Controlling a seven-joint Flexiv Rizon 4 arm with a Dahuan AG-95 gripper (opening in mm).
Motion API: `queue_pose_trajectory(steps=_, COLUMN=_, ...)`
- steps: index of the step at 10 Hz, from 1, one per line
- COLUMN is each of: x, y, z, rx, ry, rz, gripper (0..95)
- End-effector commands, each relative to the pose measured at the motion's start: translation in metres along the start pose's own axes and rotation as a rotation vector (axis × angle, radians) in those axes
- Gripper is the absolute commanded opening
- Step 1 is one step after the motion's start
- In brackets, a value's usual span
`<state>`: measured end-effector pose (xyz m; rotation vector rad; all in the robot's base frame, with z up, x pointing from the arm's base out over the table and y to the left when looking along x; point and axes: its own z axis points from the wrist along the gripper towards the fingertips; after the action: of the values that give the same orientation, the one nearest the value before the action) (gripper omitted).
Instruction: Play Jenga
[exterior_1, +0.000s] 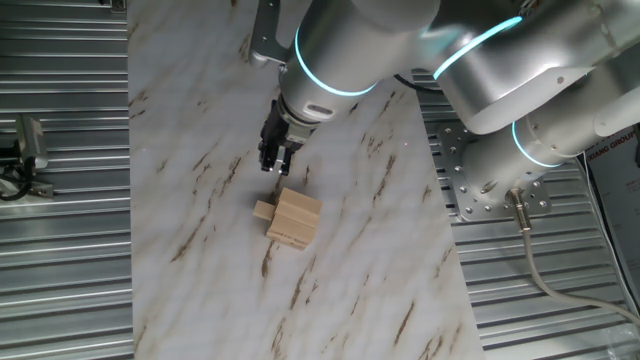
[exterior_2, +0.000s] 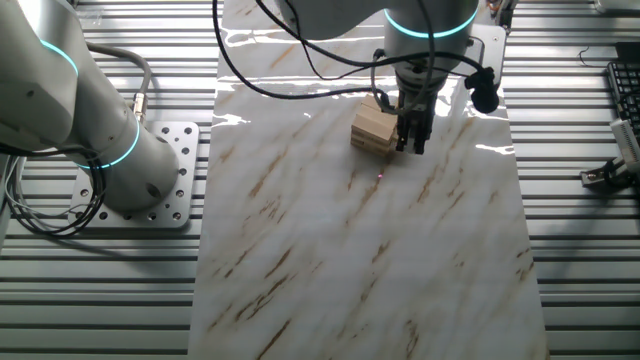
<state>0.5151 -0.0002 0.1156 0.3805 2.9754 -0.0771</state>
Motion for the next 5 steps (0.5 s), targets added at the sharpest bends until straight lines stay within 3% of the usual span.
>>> queue_pose_trajectory(steps=1, x=0.0004, y=0.0001, z=0.0007, rx=0.002, ry=0.003, rz=-0.002, gripper=0.0)
queue_pose_trajectory(steps=5, x=0.0011, y=0.0064, z=0.0050, rx=0.009, ry=0.004, rz=-0.003, gripper=0.0)
